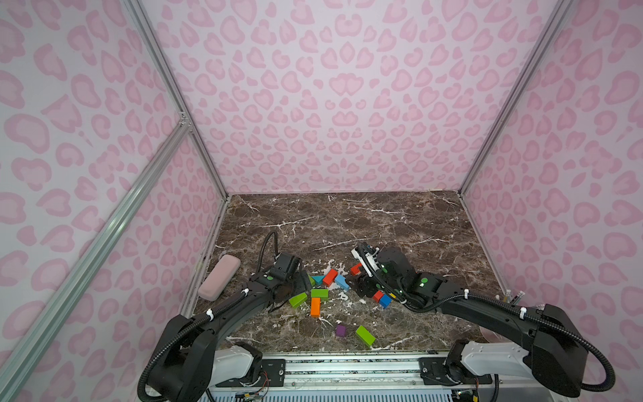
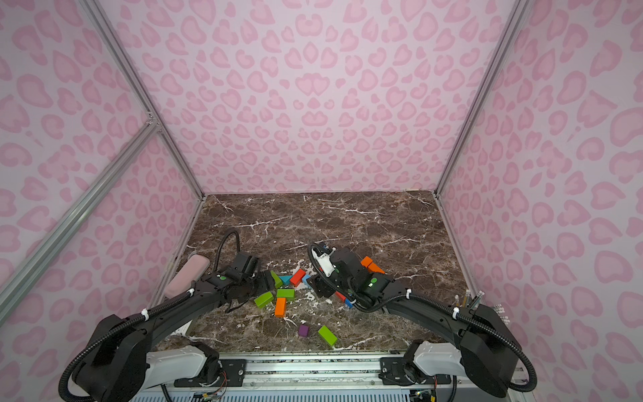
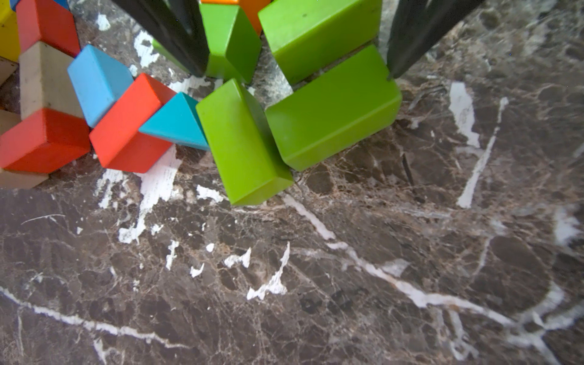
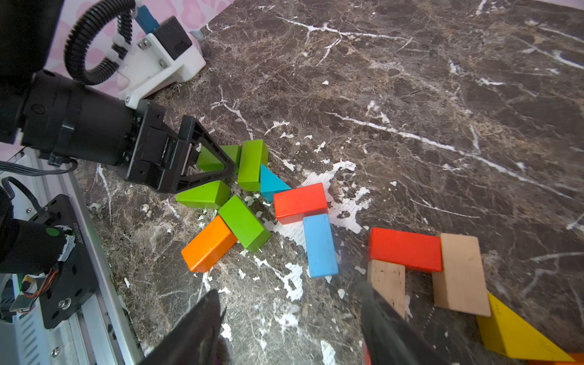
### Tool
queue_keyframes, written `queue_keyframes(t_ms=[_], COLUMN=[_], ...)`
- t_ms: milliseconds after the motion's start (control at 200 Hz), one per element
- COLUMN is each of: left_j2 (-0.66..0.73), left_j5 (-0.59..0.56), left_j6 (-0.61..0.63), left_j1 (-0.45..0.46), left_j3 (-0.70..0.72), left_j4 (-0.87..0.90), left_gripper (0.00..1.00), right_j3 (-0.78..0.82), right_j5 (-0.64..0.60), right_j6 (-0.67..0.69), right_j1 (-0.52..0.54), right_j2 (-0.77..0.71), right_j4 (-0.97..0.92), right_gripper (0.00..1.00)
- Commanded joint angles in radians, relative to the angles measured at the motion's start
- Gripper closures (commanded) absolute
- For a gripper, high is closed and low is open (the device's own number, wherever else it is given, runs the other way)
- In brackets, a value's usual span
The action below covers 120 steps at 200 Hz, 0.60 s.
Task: Assemble a heart with building blocks
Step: Assemble the building block at the center of the board.
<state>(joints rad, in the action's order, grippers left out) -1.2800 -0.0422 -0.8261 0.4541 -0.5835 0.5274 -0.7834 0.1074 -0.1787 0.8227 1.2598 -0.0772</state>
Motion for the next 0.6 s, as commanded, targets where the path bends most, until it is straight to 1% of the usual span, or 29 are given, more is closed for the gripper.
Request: queue_keyframes(t_ms=[0,335,460,595], left_j2=[-0.002,0.004,0.031,0.074], left_j5=[-0.010,-0.006,-0.025,-0.026], left_j6=[0.003,0.003,0.013,0.029], left_j1=[-0.002,-0.002,-0.002,-0.002], left_j3=[-0.012,-0.014,-0.015,-0.006], left_j4=[-0.055,-0.048,0.002,0.038], left_gripper=[0.10,0.10,0.10,0.12], right_j3=[-0.004,0.000,0.002,0.001], right_j5=[0.000,0.002,0.002,0.003], right_j6=[-0.001,-0.002,-0.002,-0.002], right_j1=[0.000,0.000,0.001,-0.001], right_j2=[0.001,-0.004,-0.008,-0.007], right_j4=[0.019,0.020,0.021,0.021], right_gripper=[0.27,0.27,0.27,0.27])
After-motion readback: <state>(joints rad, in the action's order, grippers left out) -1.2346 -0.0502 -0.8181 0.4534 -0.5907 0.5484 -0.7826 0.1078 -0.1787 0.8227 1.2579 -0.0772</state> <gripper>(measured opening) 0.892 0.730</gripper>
